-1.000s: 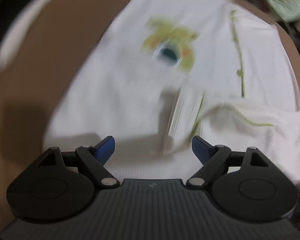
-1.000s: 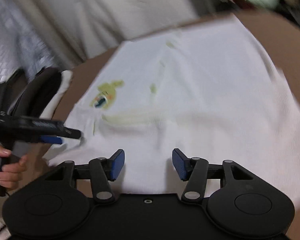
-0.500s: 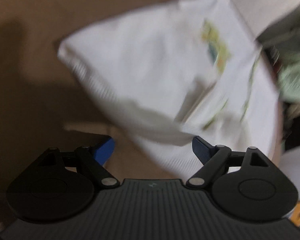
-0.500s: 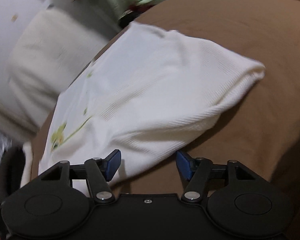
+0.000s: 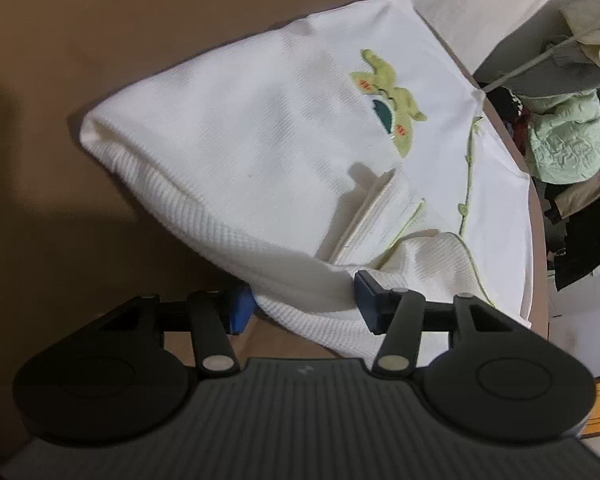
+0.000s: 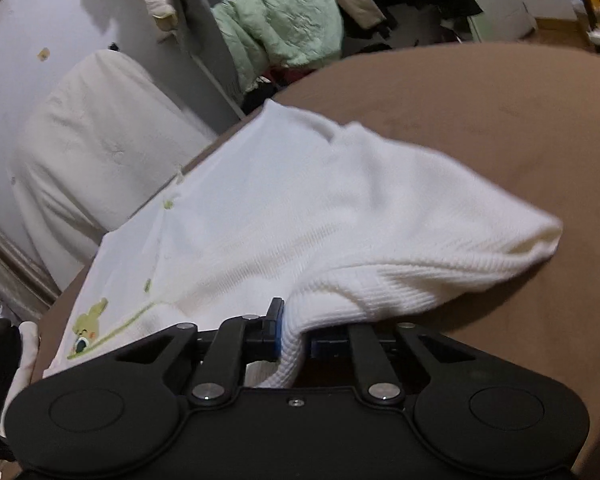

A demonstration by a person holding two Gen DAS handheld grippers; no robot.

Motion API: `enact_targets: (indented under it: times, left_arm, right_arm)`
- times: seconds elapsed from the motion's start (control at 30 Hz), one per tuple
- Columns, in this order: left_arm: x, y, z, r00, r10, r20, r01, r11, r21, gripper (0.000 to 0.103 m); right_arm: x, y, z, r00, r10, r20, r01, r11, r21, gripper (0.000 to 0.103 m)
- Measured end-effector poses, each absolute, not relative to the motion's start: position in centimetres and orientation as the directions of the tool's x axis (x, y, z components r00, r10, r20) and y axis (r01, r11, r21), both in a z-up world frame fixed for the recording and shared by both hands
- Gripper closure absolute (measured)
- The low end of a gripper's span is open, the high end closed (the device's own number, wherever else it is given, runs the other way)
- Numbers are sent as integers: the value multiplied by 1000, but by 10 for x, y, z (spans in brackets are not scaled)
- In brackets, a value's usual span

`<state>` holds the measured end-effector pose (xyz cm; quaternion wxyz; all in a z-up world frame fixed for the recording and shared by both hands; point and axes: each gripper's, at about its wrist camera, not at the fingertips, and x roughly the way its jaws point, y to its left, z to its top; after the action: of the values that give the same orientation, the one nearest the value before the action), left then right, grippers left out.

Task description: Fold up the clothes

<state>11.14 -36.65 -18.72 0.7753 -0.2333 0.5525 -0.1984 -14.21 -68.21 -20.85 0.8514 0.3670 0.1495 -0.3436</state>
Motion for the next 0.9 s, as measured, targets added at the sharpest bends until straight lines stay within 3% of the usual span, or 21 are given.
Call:
enact_targets:
  times: [0.23,0.3,0.37,0.4,0.43,0.47,0.57,0.6,0.63,0.7,0.9]
  left_arm:
    - [131,-354,-199,336,-592,-732,-80,757,-649,46]
    - [136,-351,-202,344,-599,-723,-117,737,-666,46]
    - [142,-347,-205,352,-605,-714,-153,716,-682,47]
    - [144,-347,-205,357,-604,-713,-157,714,-683,50]
    - [145,-352,-201,365,-585,-724,-114,744,-658,72]
    - [145,-356,-196,380,-565,-732,-70,772,-632,95]
    - [146,-367,-186,437,-533,-724,31,814,-580,95]
    - [147,-370,-183,449,-527,-721,55,822,-567,95]
    - [146,-371,-178,455,-518,-724,73,832,-550,95]
    - [146,-377,-171,467,-507,-724,113,847,-520,95]
    - [135,-391,-142,536,-465,-705,231,884,-407,96]
  right_arm:
    - [-114,-670,-173,731,-538,-420,671,678,300,93]
    - [-123,-679,-174,742,-505,-441,665,642,383,84]
    - [-139,-691,-182,748,-468,-471,663,546,511,56]
    - [-149,-698,-192,742,-454,-493,670,469,576,52]
    - [-157,-704,-201,729,-450,-516,681,393,618,51]
    - [-166,-711,-212,714,-444,-541,689,308,656,51]
    - [-175,-721,-227,712,-448,-541,673,217,707,64]
    - [-171,-720,-224,708,-459,-537,682,244,690,73]
    - [-164,-720,-219,701,-470,-536,696,288,658,94]
    - [-150,-723,-203,686,-489,-540,722,364,588,94]
    - [-137,-718,-129,747,-506,-431,661,634,402,96]
